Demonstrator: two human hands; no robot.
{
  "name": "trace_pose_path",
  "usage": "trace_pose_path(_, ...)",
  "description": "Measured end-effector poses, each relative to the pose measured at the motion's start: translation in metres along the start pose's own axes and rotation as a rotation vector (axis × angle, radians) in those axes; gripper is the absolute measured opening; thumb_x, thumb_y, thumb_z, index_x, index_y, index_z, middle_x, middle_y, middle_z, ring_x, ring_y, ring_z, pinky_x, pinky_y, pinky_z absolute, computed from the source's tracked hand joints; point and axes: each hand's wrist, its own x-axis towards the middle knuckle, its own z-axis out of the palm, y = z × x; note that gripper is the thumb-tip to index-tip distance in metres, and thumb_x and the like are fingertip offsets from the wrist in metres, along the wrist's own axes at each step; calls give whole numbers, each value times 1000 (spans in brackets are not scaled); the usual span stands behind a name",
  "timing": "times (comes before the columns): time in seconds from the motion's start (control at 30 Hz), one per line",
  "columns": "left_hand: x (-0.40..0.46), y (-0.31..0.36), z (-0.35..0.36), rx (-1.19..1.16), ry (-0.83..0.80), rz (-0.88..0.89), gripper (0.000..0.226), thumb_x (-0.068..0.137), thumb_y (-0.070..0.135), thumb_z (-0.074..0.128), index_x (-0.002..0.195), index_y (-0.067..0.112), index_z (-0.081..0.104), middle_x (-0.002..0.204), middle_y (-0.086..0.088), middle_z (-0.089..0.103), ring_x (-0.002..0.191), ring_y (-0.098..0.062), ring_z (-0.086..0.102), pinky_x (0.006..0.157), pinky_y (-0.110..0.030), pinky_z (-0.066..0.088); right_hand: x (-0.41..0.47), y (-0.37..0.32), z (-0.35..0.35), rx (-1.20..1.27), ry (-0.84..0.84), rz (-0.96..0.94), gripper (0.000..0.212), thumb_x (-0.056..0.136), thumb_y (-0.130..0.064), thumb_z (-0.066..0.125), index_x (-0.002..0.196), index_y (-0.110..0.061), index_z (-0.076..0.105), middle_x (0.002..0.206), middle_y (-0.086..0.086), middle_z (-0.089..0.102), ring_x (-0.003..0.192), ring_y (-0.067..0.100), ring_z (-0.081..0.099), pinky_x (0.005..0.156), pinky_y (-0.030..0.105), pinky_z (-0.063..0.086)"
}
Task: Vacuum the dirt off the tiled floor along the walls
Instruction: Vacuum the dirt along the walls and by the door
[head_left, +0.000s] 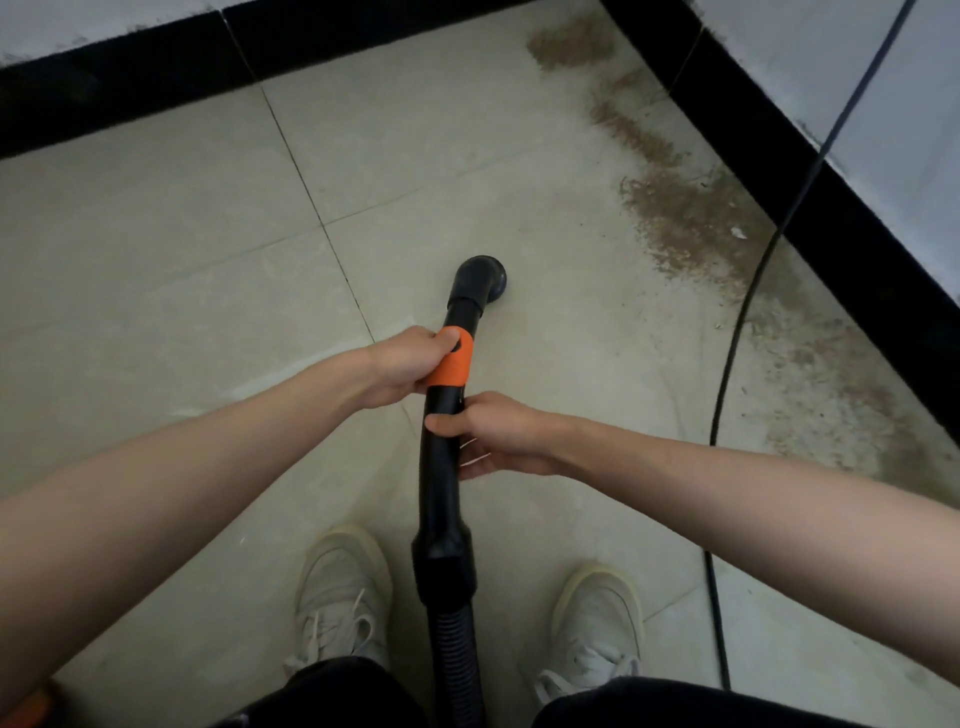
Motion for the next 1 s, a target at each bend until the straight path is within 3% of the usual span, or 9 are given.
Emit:
trace_pose_path(0.13, 17, 25, 5, -9, 14, 26, 36, 102, 30, 40, 112, -2, 51, 104, -14, 58, 94, -24, 57, 86, -32, 48, 5, -9, -14, 67, 132, -67, 18, 100, -19, 52, 114, -6, 52, 95, 5, 60, 91, 23, 60, 84, 33, 51)
trace_pose_path(0.33, 44, 55, 14, 1, -25, 44, 36, 100, 34, 42, 109, 1, 53, 93, -9, 61, 84, -20, 60, 81, -30, 47, 10, -27, -44, 103, 243, -127, 30, 102, -22, 50, 125, -3, 50, 95, 4, 60, 95, 24, 60, 85, 34, 51)
trace_pose_path(0.5, 64, 75, 12, -40, 11, 59, 31, 99, 32, 46, 108, 3, 50, 91, -7, 59, 79, -17, 59, 69, -26, 50, 17, -44, -60, 158, 208, -150, 35, 103, -22, 48, 129, 0, 49, 105, 10, 60, 98, 25, 58, 89, 36, 50)
trace_pose_path(0.63, 68, 66, -5, -53, 38, 73, 31, 99, 31, 46, 98, 1, 54, 95, -10, 59, 82, -19, 58, 73, -27, 49, 26, -44, -49, 253, 117, -173, 24, 103, -22, 49, 117, -3, 52, 102, 10, 60, 92, 23, 60, 87, 33, 51)
trace_pose_path(0.77, 71, 63, -20, -192, 109, 55, 36, 100, 27, 44, 115, -5, 50, 100, -16, 57, 84, -23, 56, 76, -32, 48, 33, -39, -32, 231, 85, -178, 21, 100, -23, 54, 113, -6, 53, 99, 8, 62, 83, 16, 62, 79, 25, 52)
trace_pose_path(0.9, 77, 83, -25, -318, 126, 36, 32, 100, 27, 45, 114, -2, 47, 91, -15, 56, 72, -22, 55, 69, -33, 49, 38, -21, -17, 95, 107, -161, 31, 93, -26, 65, 118, -10, 56, 108, 5, 63, 96, 16, 62, 86, 26, 51)
trace_pose_path(1.0, 87, 106, -32, -383, 176, 79, 30, 100, 26, 46, 115, -1, 46, 89, -14, 55, 68, -21, 54, 65, -33, 49, 39, -14, -20, 56, 165, -217, 53, 90, -35, 68, 132, -11, 46, 110, -4, 61, 94, 7, 61, 81, 20, 52)
